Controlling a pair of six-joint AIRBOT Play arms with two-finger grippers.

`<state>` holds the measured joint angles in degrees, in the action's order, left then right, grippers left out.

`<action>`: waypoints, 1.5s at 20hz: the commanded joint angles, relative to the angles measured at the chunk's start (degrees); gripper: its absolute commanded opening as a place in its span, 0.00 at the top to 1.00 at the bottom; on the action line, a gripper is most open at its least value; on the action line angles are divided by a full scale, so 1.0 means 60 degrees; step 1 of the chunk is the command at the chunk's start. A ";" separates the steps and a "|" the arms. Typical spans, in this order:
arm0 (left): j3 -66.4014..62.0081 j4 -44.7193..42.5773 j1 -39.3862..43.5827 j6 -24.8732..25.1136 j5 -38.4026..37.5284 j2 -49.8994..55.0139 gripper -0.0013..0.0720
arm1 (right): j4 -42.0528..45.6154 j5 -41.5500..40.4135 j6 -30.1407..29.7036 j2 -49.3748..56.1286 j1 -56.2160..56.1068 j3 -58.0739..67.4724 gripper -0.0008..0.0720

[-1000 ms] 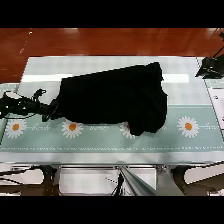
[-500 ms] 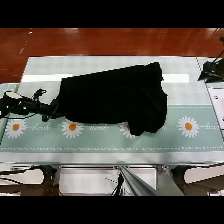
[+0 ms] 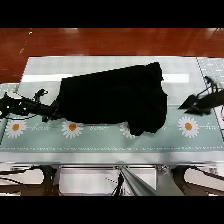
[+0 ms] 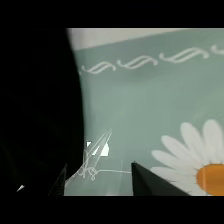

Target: Fold the shirts.

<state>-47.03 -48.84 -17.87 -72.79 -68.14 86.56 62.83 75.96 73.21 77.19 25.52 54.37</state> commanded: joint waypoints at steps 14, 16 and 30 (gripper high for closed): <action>-0.0805 0.0080 0.0000 0.0452 -0.0080 -0.1064 0.94 | -0.2958 -0.3912 0.0051 -0.1370 -0.3676 -0.2437 0.96; -0.1832 0.0229 -0.0007 0.0459 -0.0091 -0.2226 0.94 | -0.2958 -0.3555 -0.0299 -0.2386 -0.3366 -0.1173 0.97; -0.9085 -0.0441 -0.0007 0.0557 0.2524 -0.9395 0.94 | 0.1279 -0.2688 0.1814 -0.5643 -0.2524 0.9887 0.97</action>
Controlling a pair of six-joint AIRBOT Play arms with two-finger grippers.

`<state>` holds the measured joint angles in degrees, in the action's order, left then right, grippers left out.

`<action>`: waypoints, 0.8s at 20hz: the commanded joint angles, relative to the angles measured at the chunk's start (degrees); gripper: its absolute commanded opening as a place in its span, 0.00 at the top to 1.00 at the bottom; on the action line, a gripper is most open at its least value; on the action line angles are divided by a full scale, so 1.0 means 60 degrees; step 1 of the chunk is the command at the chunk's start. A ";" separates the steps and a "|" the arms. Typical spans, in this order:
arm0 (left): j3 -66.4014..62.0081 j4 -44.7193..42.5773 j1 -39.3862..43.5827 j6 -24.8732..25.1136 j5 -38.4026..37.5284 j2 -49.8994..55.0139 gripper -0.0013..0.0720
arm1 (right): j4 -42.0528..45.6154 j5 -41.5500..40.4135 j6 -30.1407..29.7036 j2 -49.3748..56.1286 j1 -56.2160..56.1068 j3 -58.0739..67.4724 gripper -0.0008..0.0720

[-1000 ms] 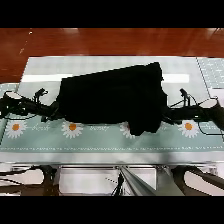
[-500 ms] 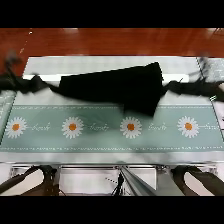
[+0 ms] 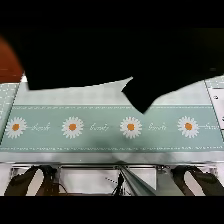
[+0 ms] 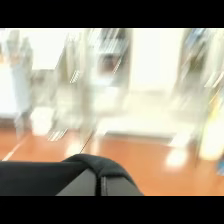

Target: Fold the shirts.

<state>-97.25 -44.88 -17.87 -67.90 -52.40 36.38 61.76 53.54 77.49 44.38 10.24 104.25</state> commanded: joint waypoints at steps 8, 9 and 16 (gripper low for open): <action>-0.2328 -0.3865 -0.0018 -0.2120 -0.5217 -0.1730 0.94 | 0.2386 0.4156 0.1767 -0.1067 0.0022 0.2328 0.97; -0.2361 -0.3963 -0.0018 -0.2226 -0.5785 -0.1727 0.94 | 0.2590 0.4743 0.1770 -0.1086 0.0022 0.2324 0.97; -0.1719 -0.4124 -0.0127 -0.2739 -0.8852 -0.0747 0.94 | 0.3031 0.8349 0.1668 0.0310 0.0000 0.2237 0.97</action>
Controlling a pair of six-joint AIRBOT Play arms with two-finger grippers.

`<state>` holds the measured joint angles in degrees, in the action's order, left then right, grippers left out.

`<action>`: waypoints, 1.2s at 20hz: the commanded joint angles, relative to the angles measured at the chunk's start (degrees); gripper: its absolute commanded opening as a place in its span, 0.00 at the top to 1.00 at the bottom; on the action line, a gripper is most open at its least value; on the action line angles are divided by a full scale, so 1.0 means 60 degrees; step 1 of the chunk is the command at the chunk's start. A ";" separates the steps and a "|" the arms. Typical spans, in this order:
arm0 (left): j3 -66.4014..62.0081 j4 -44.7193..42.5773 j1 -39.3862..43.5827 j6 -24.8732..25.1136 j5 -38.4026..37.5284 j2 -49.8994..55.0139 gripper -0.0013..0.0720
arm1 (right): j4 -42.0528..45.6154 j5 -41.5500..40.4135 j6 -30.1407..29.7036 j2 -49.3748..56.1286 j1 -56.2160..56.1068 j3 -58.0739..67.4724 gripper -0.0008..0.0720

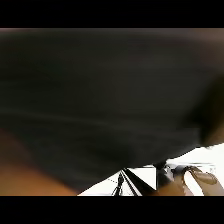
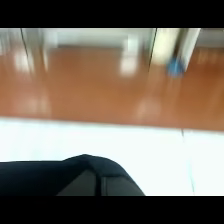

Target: Fold the shirts.

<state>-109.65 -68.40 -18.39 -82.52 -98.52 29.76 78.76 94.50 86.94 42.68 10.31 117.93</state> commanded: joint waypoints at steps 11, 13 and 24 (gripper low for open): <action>0.5184 0.1359 0.0102 0.0576 0.2481 0.4444 0.94 | -0.0036 -0.1064 -0.0612 0.6601 -0.0903 -0.1996 0.97; 0.5180 0.1687 0.0448 0.0943 0.3756 0.5504 0.94 | -0.0040 -0.2936 -0.0597 0.7402 -0.1089 -0.1996 0.97; 0.5180 0.1734 0.2284 0.1180 0.9078 1.0058 0.94 | -0.0138 -0.7752 0.0375 1.0480 -0.1151 -0.1996 0.97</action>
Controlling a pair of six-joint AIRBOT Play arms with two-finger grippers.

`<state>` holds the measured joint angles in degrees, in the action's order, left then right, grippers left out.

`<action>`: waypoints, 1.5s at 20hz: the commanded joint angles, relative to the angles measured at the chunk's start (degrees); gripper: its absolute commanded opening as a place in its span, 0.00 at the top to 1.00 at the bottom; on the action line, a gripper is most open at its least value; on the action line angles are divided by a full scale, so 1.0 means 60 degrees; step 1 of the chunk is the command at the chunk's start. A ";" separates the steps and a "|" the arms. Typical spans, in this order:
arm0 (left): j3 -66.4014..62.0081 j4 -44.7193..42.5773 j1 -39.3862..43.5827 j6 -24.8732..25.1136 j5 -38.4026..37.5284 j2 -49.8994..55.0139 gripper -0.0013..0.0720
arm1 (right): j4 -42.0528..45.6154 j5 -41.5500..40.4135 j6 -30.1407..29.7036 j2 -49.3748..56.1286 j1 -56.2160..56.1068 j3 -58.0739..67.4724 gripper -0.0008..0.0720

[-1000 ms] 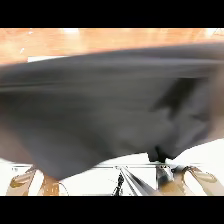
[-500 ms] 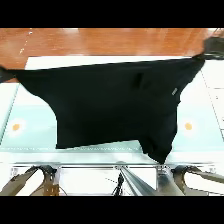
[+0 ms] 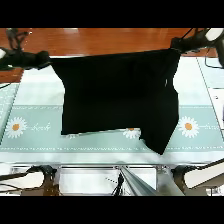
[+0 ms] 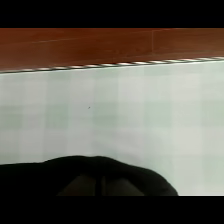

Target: Fold the shirts.

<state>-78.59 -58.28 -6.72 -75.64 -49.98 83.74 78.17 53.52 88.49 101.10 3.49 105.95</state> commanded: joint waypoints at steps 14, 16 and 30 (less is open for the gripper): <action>-0.0794 0.0000 -0.0025 -0.0011 -0.3843 0.1993 0.94 | 0.0510 0.4441 0.0073 0.0696 -0.0022 -0.0095 0.97; -0.0794 0.0007 -0.0025 -0.0047 -0.3832 0.2135 0.94 | 0.0484 0.4517 0.0240 0.0692 -0.0015 -0.0277 0.96; 0.3566 0.0015 -0.3497 0.0375 -0.5941 -0.1370 0.25 | 0.0820 0.5453 -0.1177 -0.2911 0.3071 -0.3956 0.39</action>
<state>-70.43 -58.28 -21.47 -74.91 -86.96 83.64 89.17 91.64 84.42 90.96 15.49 92.99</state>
